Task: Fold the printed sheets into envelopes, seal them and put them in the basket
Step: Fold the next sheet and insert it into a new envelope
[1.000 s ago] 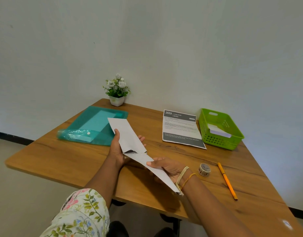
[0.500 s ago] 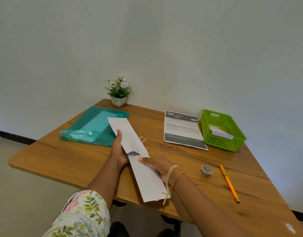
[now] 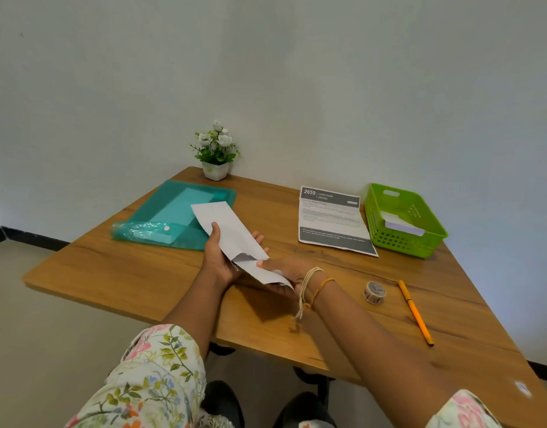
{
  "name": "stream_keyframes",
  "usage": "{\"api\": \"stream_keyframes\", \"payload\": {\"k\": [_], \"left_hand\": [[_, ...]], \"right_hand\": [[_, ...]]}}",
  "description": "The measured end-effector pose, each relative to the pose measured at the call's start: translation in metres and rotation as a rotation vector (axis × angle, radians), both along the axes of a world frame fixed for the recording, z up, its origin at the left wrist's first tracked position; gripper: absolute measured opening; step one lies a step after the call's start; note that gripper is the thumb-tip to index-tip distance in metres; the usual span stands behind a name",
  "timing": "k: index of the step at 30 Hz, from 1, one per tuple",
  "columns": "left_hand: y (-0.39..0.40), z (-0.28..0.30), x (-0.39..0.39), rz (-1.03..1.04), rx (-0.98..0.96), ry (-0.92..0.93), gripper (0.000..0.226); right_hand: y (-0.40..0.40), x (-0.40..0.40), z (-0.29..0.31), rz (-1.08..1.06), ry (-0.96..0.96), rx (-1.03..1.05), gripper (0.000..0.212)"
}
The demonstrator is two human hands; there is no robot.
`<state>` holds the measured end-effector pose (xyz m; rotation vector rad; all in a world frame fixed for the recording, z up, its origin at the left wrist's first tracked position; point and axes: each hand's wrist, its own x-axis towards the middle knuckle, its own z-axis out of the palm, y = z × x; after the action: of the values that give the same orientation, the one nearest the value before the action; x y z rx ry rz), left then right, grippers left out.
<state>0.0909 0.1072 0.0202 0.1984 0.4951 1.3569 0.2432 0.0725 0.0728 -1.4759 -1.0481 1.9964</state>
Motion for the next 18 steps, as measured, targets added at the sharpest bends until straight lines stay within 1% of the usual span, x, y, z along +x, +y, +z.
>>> {"api": "stream_keyframes", "payload": {"k": [1,3,6,8,10,13,15,18], "left_hand": [[0.000,0.001,0.000,-0.012,0.000,0.008,0.077],[0.000,0.000,0.000,-0.038,0.001,0.015,0.083],[0.002,-0.003,-0.002,-0.077,0.001,0.028,0.092],[0.001,-0.002,-0.002,-0.073,-0.005,0.035,0.092],[-0.001,0.001,0.000,-0.048,-0.011,0.031,0.087],[-0.003,0.004,0.002,-0.020,0.001,0.040,0.080],[-0.003,0.004,0.002,-0.019,0.009,0.064,0.075],[-0.002,0.003,0.001,-0.035,0.014,0.072,0.077]], "right_hand": [[-0.001,-0.001,0.000,0.037,-0.035,0.005,0.014],[-0.009,0.005,0.005,0.111,-0.045,-0.051,0.016],[-0.015,0.022,0.014,0.323,-0.056,-0.131,0.015],[-0.014,0.030,0.016,0.356,-0.028,-0.153,0.015],[-0.010,0.031,0.015,0.268,0.029,-0.169,0.010],[-0.003,0.023,0.008,0.022,0.106,-0.166,0.005],[-0.002,0.012,0.002,-0.121,0.110,-0.099,0.006],[-0.009,-0.005,-0.003,-0.294,0.087,0.014,0.007]]}}
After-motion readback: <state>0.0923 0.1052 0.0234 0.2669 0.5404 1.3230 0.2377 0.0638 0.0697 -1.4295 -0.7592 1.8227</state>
